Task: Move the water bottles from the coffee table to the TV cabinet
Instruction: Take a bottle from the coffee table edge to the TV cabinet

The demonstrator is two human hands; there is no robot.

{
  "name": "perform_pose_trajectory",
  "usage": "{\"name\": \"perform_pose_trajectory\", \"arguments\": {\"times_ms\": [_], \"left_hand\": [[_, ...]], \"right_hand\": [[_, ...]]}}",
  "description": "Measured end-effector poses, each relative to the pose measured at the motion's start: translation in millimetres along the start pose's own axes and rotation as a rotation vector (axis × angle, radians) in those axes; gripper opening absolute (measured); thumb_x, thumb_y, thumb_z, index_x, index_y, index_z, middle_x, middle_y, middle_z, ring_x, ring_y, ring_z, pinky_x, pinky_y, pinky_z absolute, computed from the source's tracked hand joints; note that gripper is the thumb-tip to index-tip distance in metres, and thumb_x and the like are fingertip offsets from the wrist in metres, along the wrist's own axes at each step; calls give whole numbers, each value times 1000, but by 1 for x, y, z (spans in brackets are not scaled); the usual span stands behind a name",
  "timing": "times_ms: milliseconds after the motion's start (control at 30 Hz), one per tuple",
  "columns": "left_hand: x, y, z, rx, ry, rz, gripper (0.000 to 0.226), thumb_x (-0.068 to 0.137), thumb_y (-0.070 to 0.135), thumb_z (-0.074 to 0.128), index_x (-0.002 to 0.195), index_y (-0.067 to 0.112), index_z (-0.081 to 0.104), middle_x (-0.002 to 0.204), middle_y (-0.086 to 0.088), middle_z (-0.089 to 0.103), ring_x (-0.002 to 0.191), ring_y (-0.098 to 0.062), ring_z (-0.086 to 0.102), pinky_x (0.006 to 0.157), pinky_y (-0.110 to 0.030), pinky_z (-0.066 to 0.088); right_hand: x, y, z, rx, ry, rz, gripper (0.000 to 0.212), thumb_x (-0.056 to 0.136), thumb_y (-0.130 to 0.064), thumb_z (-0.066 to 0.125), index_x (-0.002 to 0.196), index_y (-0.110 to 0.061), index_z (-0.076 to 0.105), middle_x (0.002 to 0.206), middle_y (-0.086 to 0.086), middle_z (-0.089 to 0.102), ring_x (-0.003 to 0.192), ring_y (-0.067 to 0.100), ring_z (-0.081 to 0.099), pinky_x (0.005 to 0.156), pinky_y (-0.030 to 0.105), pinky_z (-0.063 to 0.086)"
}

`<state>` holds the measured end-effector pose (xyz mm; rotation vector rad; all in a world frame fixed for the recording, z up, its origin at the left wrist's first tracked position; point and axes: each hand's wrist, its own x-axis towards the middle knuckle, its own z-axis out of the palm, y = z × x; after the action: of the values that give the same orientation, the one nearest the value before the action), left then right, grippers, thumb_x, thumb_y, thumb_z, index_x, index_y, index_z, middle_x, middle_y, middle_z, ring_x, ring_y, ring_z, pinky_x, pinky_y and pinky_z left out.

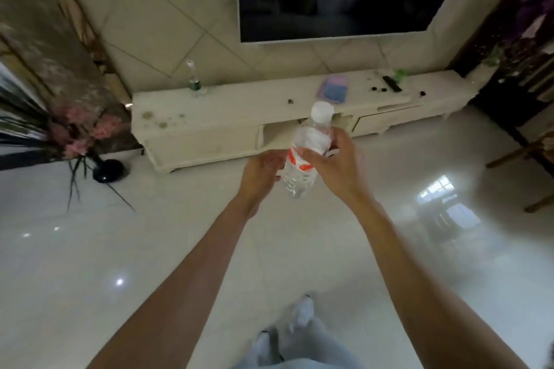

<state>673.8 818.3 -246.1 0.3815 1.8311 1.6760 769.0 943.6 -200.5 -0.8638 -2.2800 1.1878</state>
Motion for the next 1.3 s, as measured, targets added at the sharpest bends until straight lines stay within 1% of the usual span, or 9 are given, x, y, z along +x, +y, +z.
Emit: {"name": "perform_pose_trajectory", "arguments": {"times_ms": [100, 200, 400, 500, 633, 833, 967, 1133, 1300], "left_hand": [[14, 2, -43, -8, 114, 7, 27, 91, 15, 52, 101, 25, 76, 105, -3, 75, 107, -26, 67, 92, -45, 54], [30, 5, -78, -22, 234, 2, 25, 93, 13, 53, 104, 18, 75, 106, -7, 75, 107, -28, 67, 89, -45, 55], [80, 21, -130, -64, 383, -10, 24, 93, 7, 54, 94, 19, 74, 89, 0, 75, 83, -13, 69, 76, -29, 57], [114, 33, -149, -92, 444, -12, 22, 94, 7, 53, 97, 17, 73, 92, 0, 74, 89, -14, 69, 72, -25, 55], [157, 44, -172, -76, 508, -17, 25, 93, 6, 49, 101, 12, 72, 104, -6, 74, 102, -20, 69, 85, -35, 58], [212, 47, -211, -71, 554, -54, 29, 91, 2, 47, 98, 13, 73, 104, -12, 74, 105, -30, 68, 92, -46, 56], [253, 45, -239, -79, 557, -80, 29, 92, 1, 46, 93, 16, 71, 100, -7, 73, 101, -25, 68, 88, -39, 56], [319, 41, -288, -37, 504, -102, 25, 95, 4, 46, 101, 6, 70, 102, -11, 71, 102, -25, 66, 88, -36, 55], [387, 41, -338, -4, 433, -128, 22, 96, 6, 47, 98, 13, 69, 96, -4, 70, 97, -24, 66, 90, -40, 57]], "right_hand": [[28, -20, 44, 32, -84, -53, 65, 61, -58, 75, 114, -27, 56, 106, -9, 65, 95, 9, 63, 81, 33, 55], [55, -37, 83, 54, -176, -89, 62, 67, -49, 80, 118, -22, 57, 104, -10, 65, 89, 1, 61, 72, 16, 47], [123, -63, 150, 61, -321, -177, 65, 66, -53, 79, 119, -23, 55, 105, -9, 65, 93, 7, 61, 77, 24, 51], [165, -76, 175, 70, -376, -200, 65, 68, -51, 80, 121, -25, 54, 109, -6, 63, 97, 9, 60, 75, 19, 45], [214, -95, 206, 79, -451, -237, 67, 70, -51, 79, 125, -22, 53, 114, -5, 63, 99, 11, 60, 82, 22, 48], [272, -115, 249, 69, -535, -256, 64, 74, -44, 79, 127, -19, 53, 114, -9, 61, 91, 3, 55, 70, 5, 37], [308, -119, 292, 39, -556, -243, 66, 73, -49, 78, 127, -22, 53, 118, -7, 62, 91, 2, 56, 71, 6, 36], [357, -123, 350, -5, -519, -197, 67, 71, -50, 79, 126, -22, 53, 111, -9, 59, 90, 2, 56, 70, 8, 38], [406, -133, 405, -55, -472, -139, 71, 67, -56, 78, 126, -26, 51, 115, -5, 59, 100, 9, 57, 84, 26, 52]]}}
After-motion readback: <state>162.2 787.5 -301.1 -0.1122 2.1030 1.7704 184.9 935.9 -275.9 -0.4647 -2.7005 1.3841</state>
